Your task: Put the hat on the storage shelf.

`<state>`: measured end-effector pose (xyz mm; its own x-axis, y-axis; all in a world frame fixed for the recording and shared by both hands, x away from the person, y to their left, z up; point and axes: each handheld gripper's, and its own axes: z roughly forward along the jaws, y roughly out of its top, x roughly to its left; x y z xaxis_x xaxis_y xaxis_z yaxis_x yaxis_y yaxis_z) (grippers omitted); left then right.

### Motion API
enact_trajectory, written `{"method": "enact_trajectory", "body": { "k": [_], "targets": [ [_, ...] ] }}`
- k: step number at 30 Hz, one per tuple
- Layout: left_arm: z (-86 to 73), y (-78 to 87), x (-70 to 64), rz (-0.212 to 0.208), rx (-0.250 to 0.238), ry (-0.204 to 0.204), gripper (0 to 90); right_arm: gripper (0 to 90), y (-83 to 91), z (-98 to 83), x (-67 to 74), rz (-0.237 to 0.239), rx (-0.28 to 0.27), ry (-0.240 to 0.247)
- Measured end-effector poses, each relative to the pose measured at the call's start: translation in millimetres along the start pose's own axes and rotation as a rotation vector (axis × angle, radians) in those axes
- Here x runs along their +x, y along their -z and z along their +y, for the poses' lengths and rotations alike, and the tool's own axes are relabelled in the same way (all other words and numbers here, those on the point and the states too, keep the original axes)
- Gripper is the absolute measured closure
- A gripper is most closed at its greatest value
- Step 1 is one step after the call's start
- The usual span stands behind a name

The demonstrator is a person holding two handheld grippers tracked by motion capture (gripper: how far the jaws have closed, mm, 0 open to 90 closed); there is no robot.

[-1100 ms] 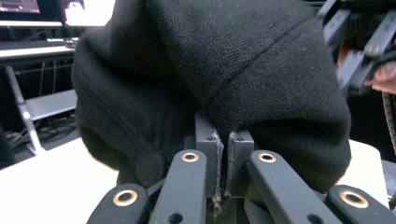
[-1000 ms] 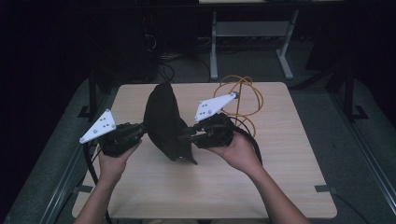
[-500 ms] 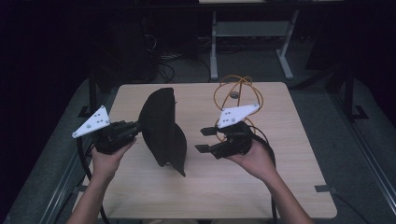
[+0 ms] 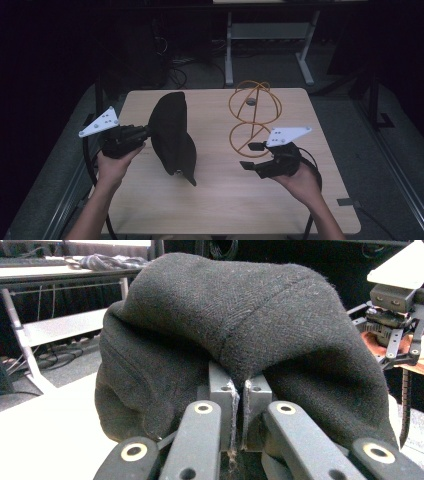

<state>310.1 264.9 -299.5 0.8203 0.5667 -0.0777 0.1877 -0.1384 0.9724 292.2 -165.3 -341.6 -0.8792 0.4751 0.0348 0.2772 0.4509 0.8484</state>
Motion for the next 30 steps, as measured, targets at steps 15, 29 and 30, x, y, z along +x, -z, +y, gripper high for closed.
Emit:
{"method": "enact_trajectory", "body": {
  "k": [15, 29, 30],
  "targets": [
    [33.9, -19.6, 12.6, -0.025, 0.028, -0.005, 87.0, 32.3, 26.8, -68.1, -22.4, -0.106, 0.007, -0.123],
    [63.3, -50.7, 22.7, -0.061, 0.040, 0.005, 87.0, 30.2, 43.4, -107.6, -35.1, -0.160, 0.010, -0.196],
    [65.5, -53.1, 22.9, -0.060, 0.042, 0.008, 87.0, 30.0, 44.1, -108.7, -35.8, -0.162, 0.008, -0.198]
  ]
}}
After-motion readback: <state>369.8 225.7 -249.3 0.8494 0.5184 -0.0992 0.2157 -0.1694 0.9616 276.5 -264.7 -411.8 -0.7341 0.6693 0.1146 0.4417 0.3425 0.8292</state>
